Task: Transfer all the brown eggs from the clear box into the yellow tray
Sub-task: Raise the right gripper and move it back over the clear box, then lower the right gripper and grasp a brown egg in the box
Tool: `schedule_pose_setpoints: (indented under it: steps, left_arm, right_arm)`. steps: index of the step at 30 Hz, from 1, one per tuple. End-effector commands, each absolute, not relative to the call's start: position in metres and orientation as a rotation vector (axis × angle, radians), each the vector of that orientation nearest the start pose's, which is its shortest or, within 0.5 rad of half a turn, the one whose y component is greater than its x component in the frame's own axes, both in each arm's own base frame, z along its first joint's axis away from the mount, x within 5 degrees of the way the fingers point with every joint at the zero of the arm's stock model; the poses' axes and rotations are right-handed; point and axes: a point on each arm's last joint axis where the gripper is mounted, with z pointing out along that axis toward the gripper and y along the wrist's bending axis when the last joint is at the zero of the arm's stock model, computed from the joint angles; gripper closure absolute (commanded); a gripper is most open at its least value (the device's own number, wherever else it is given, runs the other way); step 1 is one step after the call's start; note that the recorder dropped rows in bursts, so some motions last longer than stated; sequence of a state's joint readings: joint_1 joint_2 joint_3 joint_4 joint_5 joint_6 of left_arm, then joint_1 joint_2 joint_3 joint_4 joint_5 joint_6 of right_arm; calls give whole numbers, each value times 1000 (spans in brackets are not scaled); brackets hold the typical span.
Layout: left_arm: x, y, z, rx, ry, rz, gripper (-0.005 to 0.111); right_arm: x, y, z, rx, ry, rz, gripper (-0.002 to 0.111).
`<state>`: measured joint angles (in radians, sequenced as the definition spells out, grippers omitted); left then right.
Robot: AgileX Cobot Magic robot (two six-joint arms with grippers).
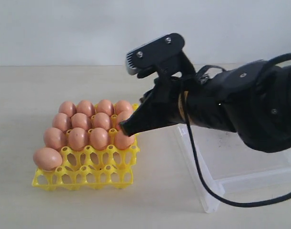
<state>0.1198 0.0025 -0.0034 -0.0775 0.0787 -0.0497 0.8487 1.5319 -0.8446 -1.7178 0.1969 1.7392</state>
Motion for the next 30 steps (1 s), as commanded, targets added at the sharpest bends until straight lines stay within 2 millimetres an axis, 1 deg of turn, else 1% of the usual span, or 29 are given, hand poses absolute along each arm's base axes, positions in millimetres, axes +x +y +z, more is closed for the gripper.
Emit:
schedule_pose_setpoints:
  steps: [1,3,5,6,7,9,12,14,16,18,20,22,24,25,27,29,30]
  left_arm:
    - [56,6,206,-199,1547,-26,103]
    - [56,6,206,-199,1547,-26,103]
    - [56,6,206,-199,1547,-26,103]
    - [56,6,206,-199,1547,-26,103]
    - [56,6,206,-199,1547,-26,103]
    - [56,6,206,-199,1547,-26,103]
    - [56,6,206,-199,1549,-26,103]
    - [56,6,206,-199,1549,-26,103]
    - [56,6,206,-199,1549,-26,103]
    - [56,6,206,-199,1549,-26,103]
    - [56,6,206,-199,1549,-26,103]
    - [56,6,206,-199,1549,-26,103]
    - [56,6,206,-199,1549,-26,103]
    - [56,6,206,-199,1547,-26,103]
    - [56,6,206,-199,1547,-26,103]
    - [56,6,206,-199,1547,-26,103]
    - [56,6,206,-199,1547,-26,103]
  right_arm:
    - [235,201,239,-647,2014,-63,109]
    - [241,186,242,-650,2049,-271,109]
    - [251,167,245,-607,2126,-400,109]
    - [259,156,247,-582,2170,-431,109]
    - [267,145,248,-548,2212,-431,109]
    - [282,126,250,-482,2304,-320,109]
    - [301,105,252,-500,2382,-171,109]
    - [312,93,252,-525,2443,-144,109]
    - [323,82,248,-532,2535,-159,109]
    - [336,74,240,-523,2628,-214,109]
    - [349,73,229,-560,2682,-245,109]
    - [361,76,218,-592,2704,-252,107]
    - [372,79,211,-626,2694,-255,100]
    - [378,80,208,-638,2693,-257,95]
    - [386,83,203,-645,2687,-256,81]
    - [395,85,198,-644,2680,-252,64]
    - [399,86,194,-640,2684,-248,58]
